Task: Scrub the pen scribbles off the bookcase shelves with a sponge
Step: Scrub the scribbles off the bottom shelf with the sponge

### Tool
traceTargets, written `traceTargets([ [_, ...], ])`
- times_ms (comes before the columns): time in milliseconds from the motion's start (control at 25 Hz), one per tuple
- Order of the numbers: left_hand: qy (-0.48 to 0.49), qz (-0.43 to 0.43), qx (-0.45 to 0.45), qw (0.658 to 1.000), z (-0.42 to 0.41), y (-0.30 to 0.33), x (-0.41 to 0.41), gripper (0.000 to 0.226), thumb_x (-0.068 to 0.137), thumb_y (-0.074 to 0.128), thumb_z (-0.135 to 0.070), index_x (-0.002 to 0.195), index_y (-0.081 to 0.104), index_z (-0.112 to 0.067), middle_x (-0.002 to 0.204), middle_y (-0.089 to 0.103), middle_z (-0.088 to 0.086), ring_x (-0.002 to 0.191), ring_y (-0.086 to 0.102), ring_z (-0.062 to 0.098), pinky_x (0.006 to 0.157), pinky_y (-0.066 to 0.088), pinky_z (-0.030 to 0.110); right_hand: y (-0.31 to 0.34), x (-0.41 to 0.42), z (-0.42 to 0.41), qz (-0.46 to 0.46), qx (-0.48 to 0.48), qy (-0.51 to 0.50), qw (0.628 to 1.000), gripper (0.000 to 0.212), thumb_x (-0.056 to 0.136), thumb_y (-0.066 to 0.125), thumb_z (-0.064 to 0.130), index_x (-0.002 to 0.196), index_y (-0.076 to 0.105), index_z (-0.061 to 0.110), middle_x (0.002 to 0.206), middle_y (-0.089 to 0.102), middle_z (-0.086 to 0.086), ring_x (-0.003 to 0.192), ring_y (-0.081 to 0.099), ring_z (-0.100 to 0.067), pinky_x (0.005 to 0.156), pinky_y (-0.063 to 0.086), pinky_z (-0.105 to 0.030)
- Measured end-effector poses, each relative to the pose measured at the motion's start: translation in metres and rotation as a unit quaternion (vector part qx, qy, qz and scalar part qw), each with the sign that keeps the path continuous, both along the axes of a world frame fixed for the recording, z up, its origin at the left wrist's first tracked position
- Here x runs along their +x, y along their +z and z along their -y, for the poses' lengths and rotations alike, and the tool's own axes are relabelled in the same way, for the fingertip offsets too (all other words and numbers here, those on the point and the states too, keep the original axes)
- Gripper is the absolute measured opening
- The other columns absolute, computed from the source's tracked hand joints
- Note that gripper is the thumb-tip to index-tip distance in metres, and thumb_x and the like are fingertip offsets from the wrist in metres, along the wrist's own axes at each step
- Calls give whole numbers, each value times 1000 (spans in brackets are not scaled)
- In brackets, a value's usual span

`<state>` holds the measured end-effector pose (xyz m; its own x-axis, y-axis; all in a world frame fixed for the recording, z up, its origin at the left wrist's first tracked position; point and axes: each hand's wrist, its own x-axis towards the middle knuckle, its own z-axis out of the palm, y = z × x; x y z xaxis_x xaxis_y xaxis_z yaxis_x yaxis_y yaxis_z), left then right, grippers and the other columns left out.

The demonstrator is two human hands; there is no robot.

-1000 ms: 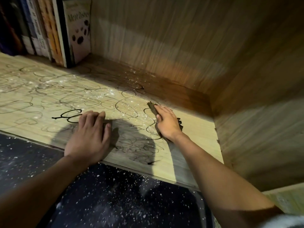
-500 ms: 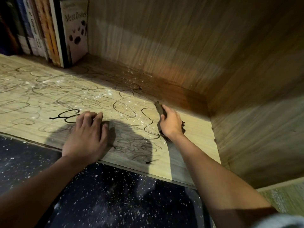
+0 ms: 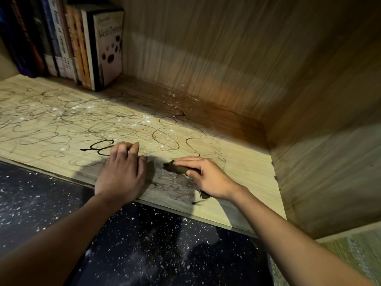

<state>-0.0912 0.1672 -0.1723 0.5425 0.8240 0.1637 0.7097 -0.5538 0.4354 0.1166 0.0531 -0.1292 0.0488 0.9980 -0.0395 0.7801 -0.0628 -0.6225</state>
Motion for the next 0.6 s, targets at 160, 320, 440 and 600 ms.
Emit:
traceTargets([
  [160, 3, -1, -2, 1000, -1, -2, 1, 77, 90, 5, -54, 151, 25, -10, 152, 25, 14, 145, 10, 27, 115, 26, 51, -2, 27, -11, 9, 88, -208, 974, 49, 93, 50, 0, 135, 53, 24, 139, 52, 11, 129, 44, -11, 113, 33, -38],
  [320, -2, 18, -8, 1000, -1, -1, 0, 73, 93, 10, -52, 150, 27, -9, 150, 28, 16, 144, 13, 28, 116, 24, 50, -15, 7, -17, 136, 15, -259, 956, 64, 91, 45, -1, 148, 33, 24, 154, 31, 9, 145, 17, -18, 121, 5, -38],
  [440, -5, 54, -8, 998, -5, 0, -1, 71, 94, 16, -52, 147, 32, -7, 142, 36, 18, 139, 21, 28, 113, 26, 46, -28, -19, -8, 125, 25, -157, 979, 68, 90, 45, -2, 146, 30, 32, 153, 27, 16, 146, 13, -10, 120, -3, -41],
  [600, 2, 107, -36, 994, -11, 3, -5, 77, 91, 16, -57, 146, 34, -6, 139, 38, 16, 136, 22, 28, 110, 30, 48, -19, -27, 11, -50, 26, -83, 995, 54, 92, 48, -3, 134, 50, 32, 138, 52, 12, 119, 48, 3, 103, 42, -26],
])
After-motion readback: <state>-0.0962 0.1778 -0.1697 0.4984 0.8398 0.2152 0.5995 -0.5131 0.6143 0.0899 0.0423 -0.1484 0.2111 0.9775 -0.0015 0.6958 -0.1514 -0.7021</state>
